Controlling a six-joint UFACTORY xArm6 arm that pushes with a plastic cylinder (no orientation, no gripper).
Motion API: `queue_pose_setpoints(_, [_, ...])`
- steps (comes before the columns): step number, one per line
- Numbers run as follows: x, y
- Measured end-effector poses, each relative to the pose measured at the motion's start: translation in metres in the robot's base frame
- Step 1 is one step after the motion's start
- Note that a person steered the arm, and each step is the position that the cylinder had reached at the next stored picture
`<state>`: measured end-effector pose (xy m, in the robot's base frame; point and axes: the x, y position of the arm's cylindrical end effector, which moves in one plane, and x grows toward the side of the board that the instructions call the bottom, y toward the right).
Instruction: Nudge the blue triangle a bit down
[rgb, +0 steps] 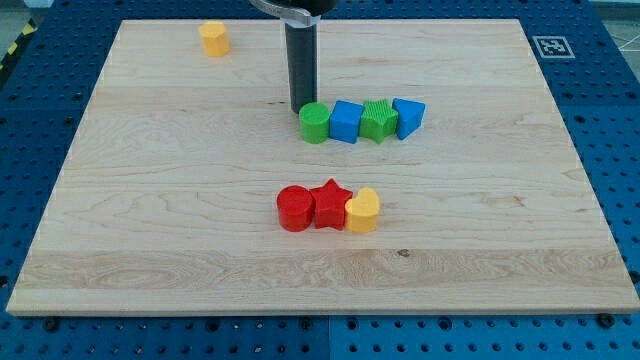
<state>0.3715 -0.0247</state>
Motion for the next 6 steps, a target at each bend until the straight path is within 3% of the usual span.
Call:
queue_pose_setpoints(4, [-0.014, 0.002])
queue_pose_setpoints(6, [-0.034, 0.057])
